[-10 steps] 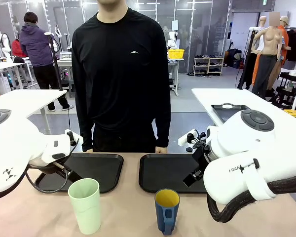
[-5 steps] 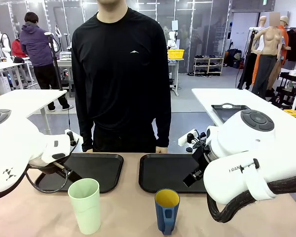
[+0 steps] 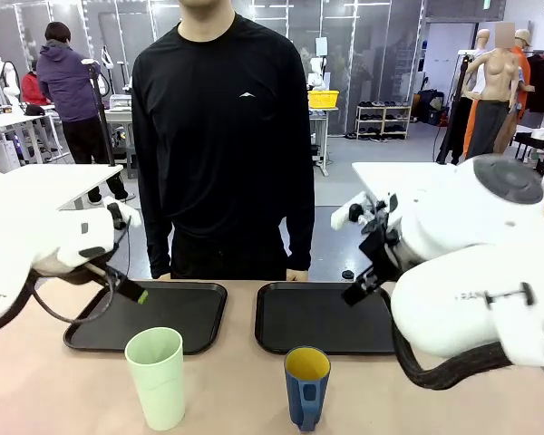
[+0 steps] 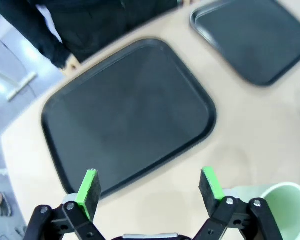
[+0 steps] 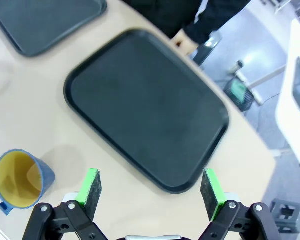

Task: Sort and store the cups by type.
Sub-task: Pick up the Reusable plastic cup.

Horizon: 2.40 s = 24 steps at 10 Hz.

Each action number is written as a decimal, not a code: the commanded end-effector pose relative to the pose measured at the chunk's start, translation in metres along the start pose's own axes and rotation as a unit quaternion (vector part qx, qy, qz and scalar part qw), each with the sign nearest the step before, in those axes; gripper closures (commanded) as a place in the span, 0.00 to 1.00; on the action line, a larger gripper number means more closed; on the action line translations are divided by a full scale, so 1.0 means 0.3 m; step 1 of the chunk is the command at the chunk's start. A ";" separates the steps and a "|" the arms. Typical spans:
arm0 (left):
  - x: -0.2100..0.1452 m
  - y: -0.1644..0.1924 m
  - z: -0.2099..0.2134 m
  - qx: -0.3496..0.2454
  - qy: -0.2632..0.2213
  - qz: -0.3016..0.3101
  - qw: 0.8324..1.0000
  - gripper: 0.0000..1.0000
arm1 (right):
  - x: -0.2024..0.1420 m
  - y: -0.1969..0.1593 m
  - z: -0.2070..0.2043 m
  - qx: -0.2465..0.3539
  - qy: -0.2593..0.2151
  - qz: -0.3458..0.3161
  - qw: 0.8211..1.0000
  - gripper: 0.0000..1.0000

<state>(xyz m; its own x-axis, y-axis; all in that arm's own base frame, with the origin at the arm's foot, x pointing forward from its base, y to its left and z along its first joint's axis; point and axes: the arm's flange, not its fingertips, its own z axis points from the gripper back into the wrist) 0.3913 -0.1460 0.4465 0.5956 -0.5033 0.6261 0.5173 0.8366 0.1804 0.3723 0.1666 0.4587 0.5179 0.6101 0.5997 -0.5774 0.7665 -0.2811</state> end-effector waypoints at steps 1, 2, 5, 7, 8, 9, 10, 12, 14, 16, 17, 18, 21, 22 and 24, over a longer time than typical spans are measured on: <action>0.024 -0.016 0.145 0.010 -0.021 -0.023 0.999 0.00 | 0.045 0.034 0.162 -0.032 -0.023 0.000 0.999 0.00; 0.030 -0.025 0.223 0.023 -0.033 -0.028 0.999 0.00 | 0.064 0.044 0.256 -0.049 -0.042 0.010 0.998 0.00; 0.015 -0.070 0.426 0.035 -0.075 -0.048 0.995 0.00 | 0.069 0.093 0.458 -0.072 -0.078 0.030 0.994 0.00; -0.017 -0.095 0.512 0.037 -0.097 -0.055 0.993 0.00 | 0.050 0.115 0.518 -0.080 -0.086 0.028 0.993 0.00; -0.030 -0.109 0.550 0.050 -0.111 -0.065 0.990 0.00 | 0.039 0.126 0.540 -0.087 -0.091 0.035 0.991 0.00; -0.036 -0.114 0.568 0.056 -0.118 -0.073 0.989 0.00 | 0.030 0.129 0.552 -0.090 -0.097 0.038 0.990 0.00; -0.035 -0.113 0.573 0.061 -0.123 -0.077 0.988 0.00 | 0.027 0.128 0.554 -0.088 -0.098 0.037 0.991 0.00; -0.024 -0.091 0.555 0.062 -0.118 -0.079 0.988 0.00 | 0.031 0.112 0.541 -0.083 -0.093 0.037 0.991 0.00; 0.003 -0.051 0.499 0.056 -0.110 -0.075 0.990 0.00 | 0.055 0.080 0.490 -0.049 -0.078 0.042 0.995 0.00; 0.026 0.009 0.413 0.058 -0.083 -0.058 0.993 0.00 | 0.084 0.038 0.416 -0.019 -0.064 0.042 0.997 0.00; 0.036 0.049 0.359 0.051 -0.073 -0.054 0.995 0.00 | 0.097 0.012 0.362 -0.015 -0.049 0.040 0.998 0.00; 0.043 0.089 0.307 0.043 -0.063 -0.055 0.996 0.00 | 0.107 -0.015 0.304 -0.008 -0.040 0.039 0.998 0.00; 0.042 0.183 0.158 0.024 -0.024 -0.049 0.998 0.00 | 0.105 -0.091 0.131 -0.006 -0.001 0.002 1.000 0.00; 0.038 0.214 0.112 0.019 -0.018 -0.043 0.999 0.00 | 0.095 -0.121 0.070 -0.005 0.012 -0.010 1.000 0.00; 0.020 0.273 0.051 0.014 -0.010 -0.041 0.999 0.00 | 0.062 -0.171 -0.013 -0.001 0.020 -0.028 0.999 0.00</action>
<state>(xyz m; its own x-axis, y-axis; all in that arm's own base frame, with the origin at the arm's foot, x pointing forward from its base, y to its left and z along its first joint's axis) 0.4139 -0.0837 0.4749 0.5611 -0.5607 0.6089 0.5284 0.8089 0.2580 0.4034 0.1431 0.4845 0.5794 0.5823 0.5703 -0.5457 0.7969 -0.2592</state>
